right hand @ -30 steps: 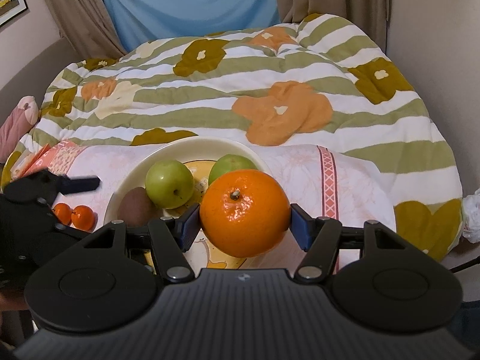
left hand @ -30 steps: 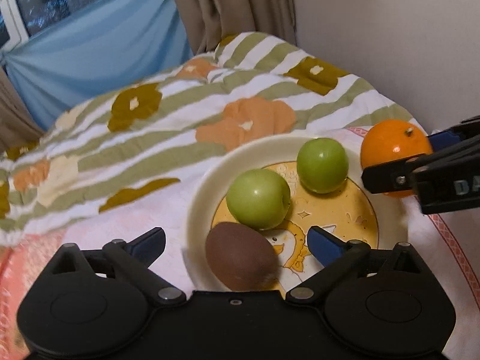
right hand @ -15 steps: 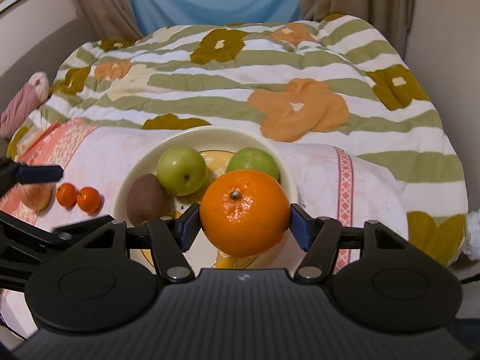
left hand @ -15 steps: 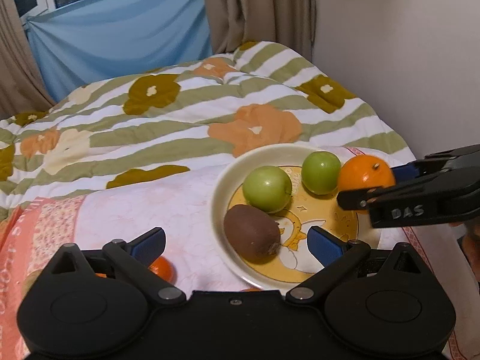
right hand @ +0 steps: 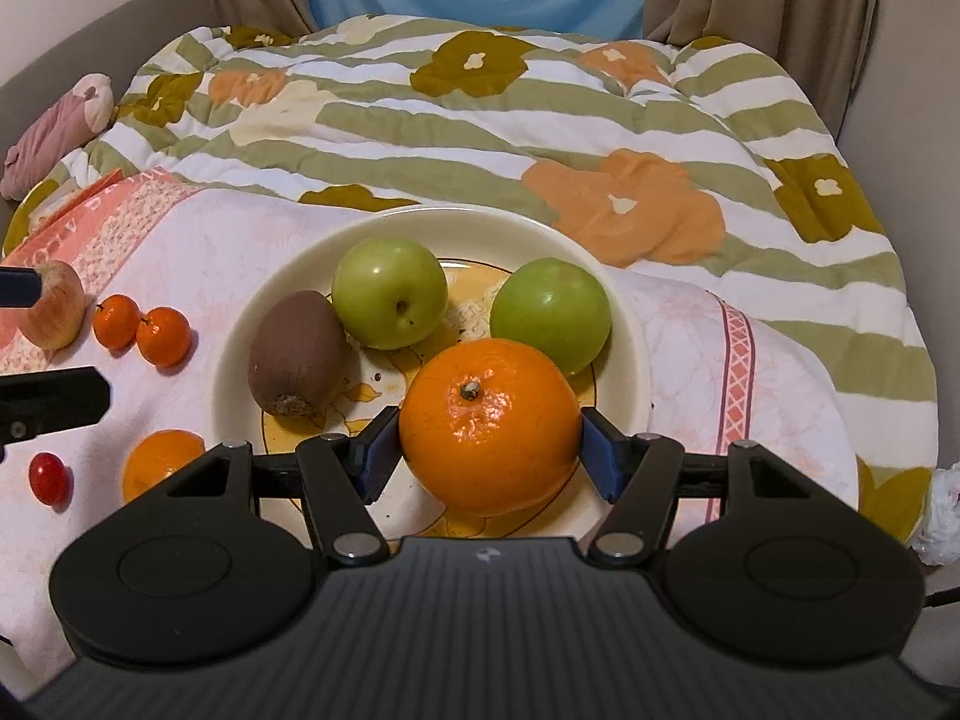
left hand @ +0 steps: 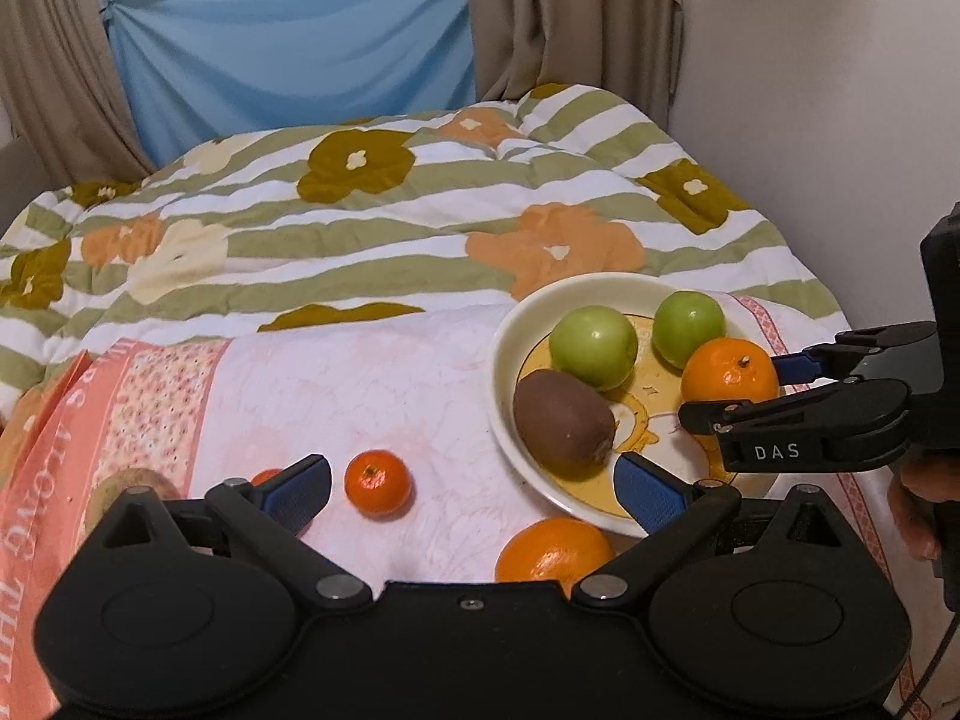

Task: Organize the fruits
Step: 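Lower the kiwi and orange into the bowl and open both grippers, then withdraw both grippers and move the left gripper toward a red cherry tomato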

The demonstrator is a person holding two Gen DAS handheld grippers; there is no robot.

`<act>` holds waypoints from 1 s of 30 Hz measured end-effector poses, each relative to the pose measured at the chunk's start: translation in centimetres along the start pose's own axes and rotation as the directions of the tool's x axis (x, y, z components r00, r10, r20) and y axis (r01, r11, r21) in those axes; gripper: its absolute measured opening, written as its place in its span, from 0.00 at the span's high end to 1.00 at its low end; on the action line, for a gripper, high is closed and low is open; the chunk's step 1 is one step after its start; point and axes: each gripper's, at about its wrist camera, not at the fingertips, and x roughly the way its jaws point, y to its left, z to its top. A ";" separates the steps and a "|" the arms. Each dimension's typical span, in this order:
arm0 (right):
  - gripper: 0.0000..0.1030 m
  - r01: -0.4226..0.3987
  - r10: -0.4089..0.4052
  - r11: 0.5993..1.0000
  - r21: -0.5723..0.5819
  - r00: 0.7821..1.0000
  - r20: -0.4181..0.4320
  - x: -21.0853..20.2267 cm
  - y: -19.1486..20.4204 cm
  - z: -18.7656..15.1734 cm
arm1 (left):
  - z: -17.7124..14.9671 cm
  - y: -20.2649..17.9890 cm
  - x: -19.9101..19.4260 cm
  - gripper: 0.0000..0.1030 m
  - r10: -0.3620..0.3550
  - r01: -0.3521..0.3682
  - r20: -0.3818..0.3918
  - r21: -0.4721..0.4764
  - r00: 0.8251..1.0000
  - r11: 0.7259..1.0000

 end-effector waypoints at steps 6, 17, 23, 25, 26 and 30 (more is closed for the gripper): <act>0.00 0.063 -0.061 0.998 -0.029 0.997 0.054 -0.5 0.6 -0.3 | -0.4 0.4 -0.6 0.01 0.003 -0.003 0.001 -0.007 1.000 1.000; 0.00 0.070 -0.068 0.997 -0.026 0.996 0.061 -3.3 0.7 -0.3 | -1.0 1.1 -4.0 0.01 0.018 -0.017 0.037 -0.025 0.999 1.000; 0.00 0.050 -0.049 0.999 -0.002 0.994 0.094 -6.1 1.0 0.3 | -1.4 1.6 -6.8 0.01 0.039 -0.037 0.069 -0.025 0.997 0.999; 0.00 0.045 -0.046 0.999 0.014 0.993 0.105 -7.1 1.2 0.5 | -1.8 2.0 -7.8 0.01 0.054 -0.053 0.080 -0.023 0.995 0.998; 0.00 0.042 -0.044 0.999 0.023 0.993 0.109 -7.6 1.3 0.6 | -1.9 2.2 -8.2 0.01 0.060 -0.058 0.086 -0.024 0.995 0.998; 0.00 0.042 -0.048 0.998 0.049 0.992 0.117 -9.6 2.3 0.9 | -2.6 3.5 -10.1 0.01 0.073 -0.069 0.123 -0.040 0.990 0.997</act>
